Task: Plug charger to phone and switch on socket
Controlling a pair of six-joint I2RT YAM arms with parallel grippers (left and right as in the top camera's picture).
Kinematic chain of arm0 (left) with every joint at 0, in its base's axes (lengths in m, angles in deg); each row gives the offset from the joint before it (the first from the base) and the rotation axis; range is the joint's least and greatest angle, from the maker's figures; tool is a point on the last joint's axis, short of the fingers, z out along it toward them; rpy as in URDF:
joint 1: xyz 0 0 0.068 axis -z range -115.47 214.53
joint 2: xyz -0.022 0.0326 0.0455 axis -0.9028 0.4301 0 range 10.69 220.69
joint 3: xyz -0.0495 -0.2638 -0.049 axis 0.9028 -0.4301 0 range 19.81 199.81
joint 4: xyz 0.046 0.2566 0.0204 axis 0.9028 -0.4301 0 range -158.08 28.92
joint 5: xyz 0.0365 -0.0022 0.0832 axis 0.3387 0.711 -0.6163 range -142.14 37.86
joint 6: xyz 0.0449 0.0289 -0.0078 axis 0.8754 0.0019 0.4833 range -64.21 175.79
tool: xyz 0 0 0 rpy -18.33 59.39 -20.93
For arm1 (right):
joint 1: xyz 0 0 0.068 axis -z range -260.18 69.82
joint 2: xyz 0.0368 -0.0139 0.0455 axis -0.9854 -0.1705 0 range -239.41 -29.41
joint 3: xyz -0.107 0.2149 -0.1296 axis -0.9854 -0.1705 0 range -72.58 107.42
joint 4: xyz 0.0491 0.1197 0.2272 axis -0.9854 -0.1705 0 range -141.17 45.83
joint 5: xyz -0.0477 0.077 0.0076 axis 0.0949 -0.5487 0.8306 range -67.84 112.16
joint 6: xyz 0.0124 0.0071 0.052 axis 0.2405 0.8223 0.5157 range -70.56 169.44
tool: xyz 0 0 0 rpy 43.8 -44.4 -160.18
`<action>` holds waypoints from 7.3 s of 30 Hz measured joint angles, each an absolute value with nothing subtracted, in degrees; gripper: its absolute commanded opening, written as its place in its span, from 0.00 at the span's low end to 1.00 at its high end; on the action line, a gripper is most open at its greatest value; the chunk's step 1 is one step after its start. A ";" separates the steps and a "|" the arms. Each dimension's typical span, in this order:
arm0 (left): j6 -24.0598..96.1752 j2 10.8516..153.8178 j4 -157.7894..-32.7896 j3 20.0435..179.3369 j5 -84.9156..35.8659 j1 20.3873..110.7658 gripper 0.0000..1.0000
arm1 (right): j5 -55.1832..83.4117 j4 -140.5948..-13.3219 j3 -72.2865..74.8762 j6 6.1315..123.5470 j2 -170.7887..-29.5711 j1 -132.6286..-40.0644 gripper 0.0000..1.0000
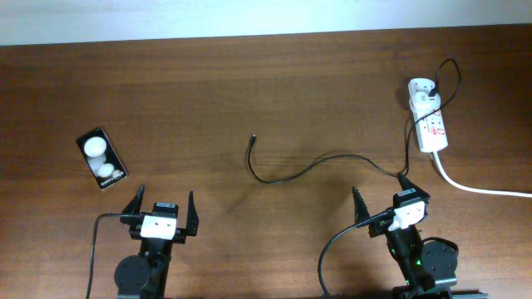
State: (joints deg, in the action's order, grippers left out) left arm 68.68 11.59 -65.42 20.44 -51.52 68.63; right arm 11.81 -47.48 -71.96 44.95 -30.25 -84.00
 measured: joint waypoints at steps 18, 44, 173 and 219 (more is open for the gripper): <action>68.68 11.57 -65.42 20.44 -51.54 68.63 0.99 | 11.81 -47.48 -71.96 44.97 -30.25 -84.00 0.99; 68.68 11.59 -65.42 20.44 -51.54 68.63 0.99 | 11.81 -47.46 -71.96 44.97 -30.25 -84.00 0.99; 58.52 91.68 -125.16 111.60 -50.01 68.63 0.99 | 7.74 -78.17 -41.10 57.06 -44.81 -84.00 0.99; 35.02 126.47 -122.51 112.19 -60.13 43.05 0.99 | 6.63 -108.27 1.52 54.79 -105.00 -84.00 0.99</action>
State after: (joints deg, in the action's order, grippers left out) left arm 35.02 126.47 -122.51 112.19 -60.13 43.05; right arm 6.63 -108.27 1.52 54.79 -105.00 -84.00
